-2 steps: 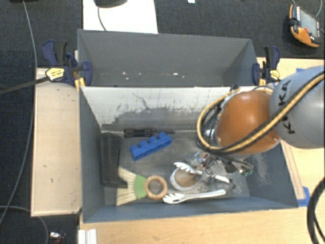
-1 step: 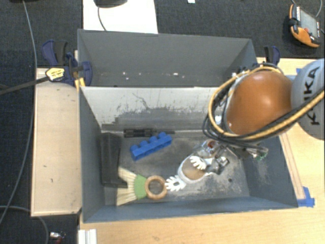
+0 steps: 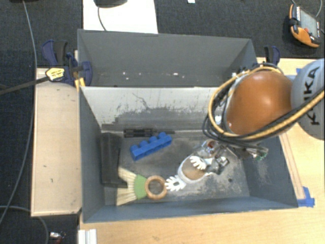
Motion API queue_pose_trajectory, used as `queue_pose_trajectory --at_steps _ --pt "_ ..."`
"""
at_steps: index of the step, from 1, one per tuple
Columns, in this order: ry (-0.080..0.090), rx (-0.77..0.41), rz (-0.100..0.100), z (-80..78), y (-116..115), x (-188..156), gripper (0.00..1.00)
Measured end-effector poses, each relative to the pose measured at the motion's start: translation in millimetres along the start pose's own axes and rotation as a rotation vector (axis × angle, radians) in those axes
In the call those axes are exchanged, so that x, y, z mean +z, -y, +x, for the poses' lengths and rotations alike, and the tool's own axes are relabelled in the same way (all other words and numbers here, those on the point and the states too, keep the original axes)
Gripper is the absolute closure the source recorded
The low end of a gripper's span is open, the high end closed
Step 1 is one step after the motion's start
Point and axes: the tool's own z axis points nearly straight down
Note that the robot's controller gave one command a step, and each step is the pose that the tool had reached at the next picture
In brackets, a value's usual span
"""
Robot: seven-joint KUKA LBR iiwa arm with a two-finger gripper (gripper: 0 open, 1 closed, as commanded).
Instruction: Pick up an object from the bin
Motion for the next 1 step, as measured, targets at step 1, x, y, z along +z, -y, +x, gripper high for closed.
queue_pose_trajectory --at_steps 1 --pt "0.002 -0.31 0.0 17.5 10.7 -17.7 1.0"
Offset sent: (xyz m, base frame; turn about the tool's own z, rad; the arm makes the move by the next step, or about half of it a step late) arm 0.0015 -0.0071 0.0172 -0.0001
